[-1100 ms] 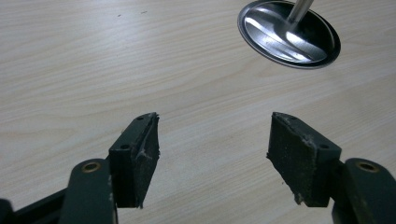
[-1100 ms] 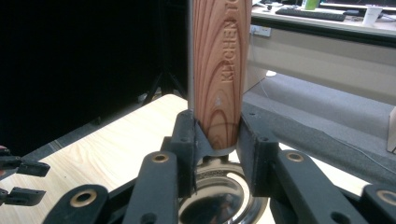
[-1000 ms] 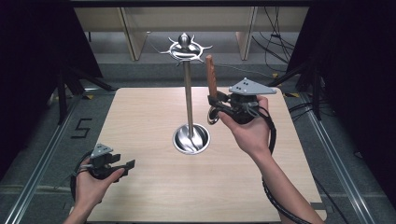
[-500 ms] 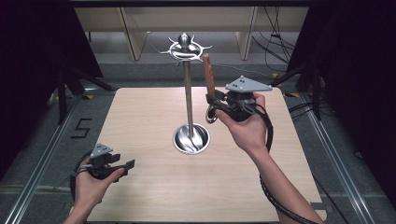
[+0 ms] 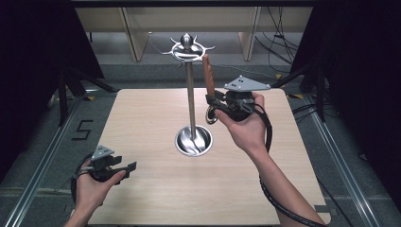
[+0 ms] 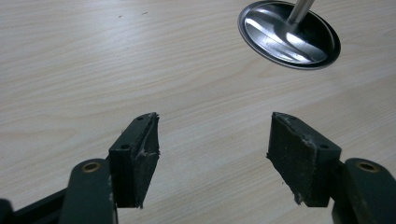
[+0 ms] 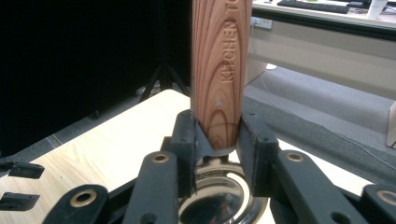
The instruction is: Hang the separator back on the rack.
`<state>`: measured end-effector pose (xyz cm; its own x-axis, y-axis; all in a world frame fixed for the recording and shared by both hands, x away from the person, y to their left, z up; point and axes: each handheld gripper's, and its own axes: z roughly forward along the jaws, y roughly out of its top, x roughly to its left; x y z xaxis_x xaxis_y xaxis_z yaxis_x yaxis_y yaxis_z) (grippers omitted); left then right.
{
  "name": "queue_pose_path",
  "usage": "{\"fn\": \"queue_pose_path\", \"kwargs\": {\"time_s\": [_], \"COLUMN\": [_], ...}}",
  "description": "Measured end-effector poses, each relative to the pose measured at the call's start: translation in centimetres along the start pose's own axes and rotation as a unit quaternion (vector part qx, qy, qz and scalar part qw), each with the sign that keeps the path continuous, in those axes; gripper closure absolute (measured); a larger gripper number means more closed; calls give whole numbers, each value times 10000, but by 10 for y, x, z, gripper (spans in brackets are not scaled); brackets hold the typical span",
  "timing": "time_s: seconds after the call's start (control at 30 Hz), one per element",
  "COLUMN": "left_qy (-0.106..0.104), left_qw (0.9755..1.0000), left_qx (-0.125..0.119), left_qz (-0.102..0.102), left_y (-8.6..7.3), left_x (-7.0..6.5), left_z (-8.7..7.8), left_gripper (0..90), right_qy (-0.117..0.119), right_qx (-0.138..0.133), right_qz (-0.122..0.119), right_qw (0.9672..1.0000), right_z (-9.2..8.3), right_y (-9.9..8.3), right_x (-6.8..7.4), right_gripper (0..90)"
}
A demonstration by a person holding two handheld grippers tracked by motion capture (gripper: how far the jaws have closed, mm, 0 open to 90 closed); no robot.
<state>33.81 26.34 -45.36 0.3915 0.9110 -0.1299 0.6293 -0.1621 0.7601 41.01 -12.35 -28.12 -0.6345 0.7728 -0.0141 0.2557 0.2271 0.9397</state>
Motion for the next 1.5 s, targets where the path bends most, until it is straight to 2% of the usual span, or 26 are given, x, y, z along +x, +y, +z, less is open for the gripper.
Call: {"fn": "queue_pose_path", "kwargs": {"time_s": [0.23,0.3,0.47,0.53,0.6,0.67,0.7,0.73,0.77,0.8,0.83,0.87,0.9,0.97,1.03,1.1,1.13,1.2,1.23,1.27,1.33,1.37,1.4,1.43,1.47,1.5], "left_qy": [6,-1,12,6,33,16,26,29,5,42,58,-9,13,29,40,91,44,84,67,71,103,100,49,86,110,51], "left_qw": [10000,9999,10000,9999,10000,10000,10000,10000,10000,10000,9999,10000,10000,10000,10000,9999,10000,10000,10000,10000,9999,9999,9998,9999,9998,9999], "left_qx": [10,77,70,75,39,53,70,65,76,13,65,46,-13,55,47,52,26,1,72,20,108,76,164,52,137,121], "left_qz": [1,93,66,75,0,47,55,39,56,-37,55,38,-71,25,8,3,-18,-51,14,-41,43,5,94,-30,35,-15], "left_y": [0,0,0,0,0,0,0,0,0,0,0,0,0,0,0,0,0,-1,-1,-1,-2,-2,-2,-2,-2,-3], "left_x": [0,2,1,1,1,2,2,2,2,1,2,3,2,3,3,4,4,3,4,3,3,3,5,4,5,5], "left_z": [0,-2,-1,-2,-1,-2,-2,-2,-2,-2,-3,-3,-2,-3,-3,-4,-3,-2,-3,-1,-2,-1,-2,0,-2,-1], "left_gripper": [332,332,332,331,331,332,332,331,331,331,331,331,331,331,332,334,334,334,335,335,335,335,335,335,335,335], "right_qy": [-9,-7,-10,-35,-46,-28,-35,-48,-10,-36,-57,-30,-47,-30,-23,-85,-121,-174,-204,-218,-247,-327,-309,-352,-394,-431], "right_qx": [33,50,139,117,79,85,132,116,114,80,90,112,106,139,168,190,221,363,427,456,625,553,686,756,750,854], "right_qz": [-1,26,85,33,-48,-74,39,-64,-35,24,-101,-81,-185,-96,-259,-197,-133,-23,39,20,129,162,216,247,322,357], "right_qw": [10000,10000,9999,9999,9999,9999,9999,9999,9999,10000,9999,9999,9998,9999,9995,9996,9996,9992,9989,9987,9977,9978,9969,9962,9959,9948], "right_z": [3,5,8,9,10,10,10,10,10,9,7,5,3,-1,-9,-17,-20,-27,-30,-31,-38,-40,-43,-47,-48,-52], "right_y": [0,0,-3,-4,-4,-4,-4,-5,-5,-6,-6,-7,-7,-10,-17,-30,-36,-51,-58,-64,-80,-87,-91,-98,-104,-108], "right_x": [0,1,3,3,2,2,4,2,3,4,3,3,2,1,-4,-11,-13,-20,-22,-26,-34,-38,-41,-45,-48,-52], "right_gripper": [704,704,703,703,702,701,700,693,678,655,617,590,571,530,484,461,457,451,449,446,444,444,444,443,443,443]}}
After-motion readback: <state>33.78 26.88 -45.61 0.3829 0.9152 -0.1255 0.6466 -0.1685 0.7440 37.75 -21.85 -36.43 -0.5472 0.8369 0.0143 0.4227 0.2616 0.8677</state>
